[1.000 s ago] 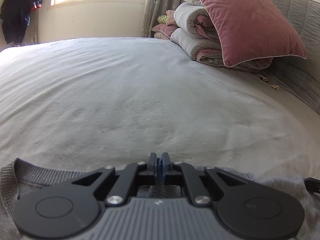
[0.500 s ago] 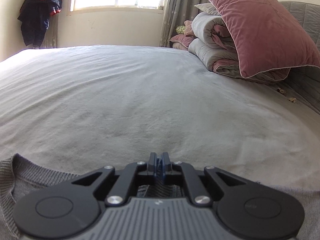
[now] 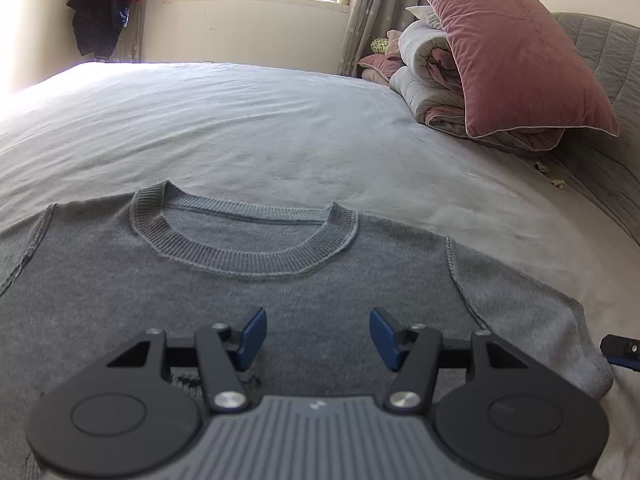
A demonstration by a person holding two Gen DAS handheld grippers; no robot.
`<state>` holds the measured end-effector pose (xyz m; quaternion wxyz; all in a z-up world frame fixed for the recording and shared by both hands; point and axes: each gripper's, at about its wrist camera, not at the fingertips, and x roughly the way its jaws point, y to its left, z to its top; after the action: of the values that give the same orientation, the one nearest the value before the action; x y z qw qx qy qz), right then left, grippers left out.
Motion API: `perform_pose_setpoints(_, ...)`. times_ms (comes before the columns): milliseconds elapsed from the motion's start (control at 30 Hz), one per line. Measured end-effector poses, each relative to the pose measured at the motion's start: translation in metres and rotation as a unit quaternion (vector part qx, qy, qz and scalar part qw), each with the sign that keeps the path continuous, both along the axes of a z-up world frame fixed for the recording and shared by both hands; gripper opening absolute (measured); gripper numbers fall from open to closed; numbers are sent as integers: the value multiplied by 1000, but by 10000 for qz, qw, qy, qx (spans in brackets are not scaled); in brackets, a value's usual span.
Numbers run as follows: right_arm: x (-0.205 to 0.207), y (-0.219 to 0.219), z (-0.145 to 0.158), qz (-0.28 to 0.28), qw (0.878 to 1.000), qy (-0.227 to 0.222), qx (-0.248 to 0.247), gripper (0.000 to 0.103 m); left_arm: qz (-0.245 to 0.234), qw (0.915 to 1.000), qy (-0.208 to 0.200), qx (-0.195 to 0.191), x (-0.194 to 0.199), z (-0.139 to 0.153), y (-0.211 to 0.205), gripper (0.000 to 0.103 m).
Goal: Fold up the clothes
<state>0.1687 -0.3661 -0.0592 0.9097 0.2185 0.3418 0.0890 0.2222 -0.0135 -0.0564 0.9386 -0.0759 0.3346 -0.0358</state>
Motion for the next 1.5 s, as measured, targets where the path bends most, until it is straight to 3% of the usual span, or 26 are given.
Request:
perform_pose_setpoints(133, -22, 2, -2, -8, 9993, 217, 297, 49, 54, 9999, 68, -67, -51, 3, 26, 64)
perform_pose_setpoints(433, -45, 19, -3, -58, 9991, 241, 344, 49, 123, 9998, -8, -124, -140, 7, 74, 68)
perform_pose_setpoints(633, -41, 32, -9, -184, 9991, 81, 374, 49, 264, 9992, -18, -302, -162, -7, 87, 68)
perform_pose_setpoints(667, -40, 34, -9, -192, 9990, 50, 389, 42, 222, 9994, -26, -264, -163, -6, 85, 68)
perform_pose_setpoints(700, -39, 36, -10, -199, 9989, 51, 411, 28, 175, 9996, -37, -228, -164, -5, 84, 68)
perform_pose_setpoints(800, -38, 39, -12, -271, 9980, 102, 561, 10, 22, 9999, -81, -121, -168, -4, 83, 68)
perform_pose_setpoints(967, -40, 45, -4, -564, 9977, 368, 73, 6, 28, 10000, -64, 1, -173, -5, 92, 68)
perform_pose_setpoints(1033, -40, 48, 1, -655, 9965, 487, -204, 7, 82, 9999, -85, 32, -175, -4, 99, 68)
perform_pose_setpoints(1133, -42, 65, 15, -648, 9940, 573, -665, 18, 192, 9995, -230, 138, -179, 2, 112, 68)
perform_pose_setpoints(1200, -47, 73, 23, -581, 9946, 514, -690, 22, 315, 9984, -383, 274, -181, 7, 125, 68)
perform_pose_setpoints(1300, -54, 86, 32, -543, 9954, 373, -692, 43, 603, 9975, -294, 223, -180, 5, 150, 68)
perform_pose_setpoints(1500, -58, 128, 33, -296, 9966, 257, -724, 43, 755, 9969, -114, 202, -188, -10, 174, 68)
